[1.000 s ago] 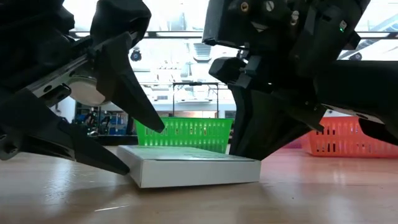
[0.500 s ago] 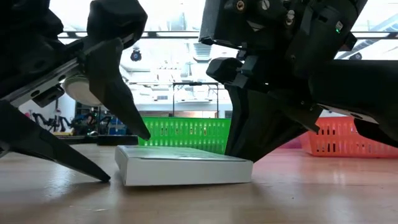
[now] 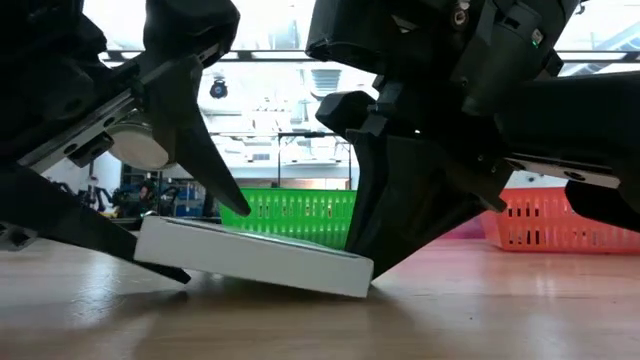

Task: Pick and place items into bin
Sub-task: Put the card reader box into the green bin

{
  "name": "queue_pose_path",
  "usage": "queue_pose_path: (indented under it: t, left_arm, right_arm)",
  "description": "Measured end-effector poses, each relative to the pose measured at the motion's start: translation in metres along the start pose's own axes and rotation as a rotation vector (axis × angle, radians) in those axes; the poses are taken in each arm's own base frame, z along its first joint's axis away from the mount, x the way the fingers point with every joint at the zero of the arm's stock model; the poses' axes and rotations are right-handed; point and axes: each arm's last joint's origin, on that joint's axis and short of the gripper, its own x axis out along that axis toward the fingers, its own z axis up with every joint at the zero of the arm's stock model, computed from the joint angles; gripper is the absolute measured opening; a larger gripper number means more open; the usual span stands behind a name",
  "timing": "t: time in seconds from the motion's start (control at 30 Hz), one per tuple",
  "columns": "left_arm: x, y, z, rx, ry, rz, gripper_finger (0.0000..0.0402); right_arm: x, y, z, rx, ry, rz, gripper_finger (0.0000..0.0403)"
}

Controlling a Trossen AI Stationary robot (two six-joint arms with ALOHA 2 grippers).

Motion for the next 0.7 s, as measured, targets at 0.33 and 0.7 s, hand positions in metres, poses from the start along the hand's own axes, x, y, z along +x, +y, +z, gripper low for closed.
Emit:
queue_pose_path:
  t: [0.33, 0.7]
  left_arm:
    - [-0.0007, 0.0056, 0.0052, -0.015, -0.006, 0.033, 0.0153]
    - [-0.0036, 0.0102, 0.0083, -0.039, -0.02, 0.057, 0.0063]
  right_arm:
    - [0.0, -0.0001, 0.0, -0.001, 0.0, -0.004, 0.0009]
    - [-0.0003, -0.0003, -0.0003, 0.002, 0.004, -0.008, 0.0009]
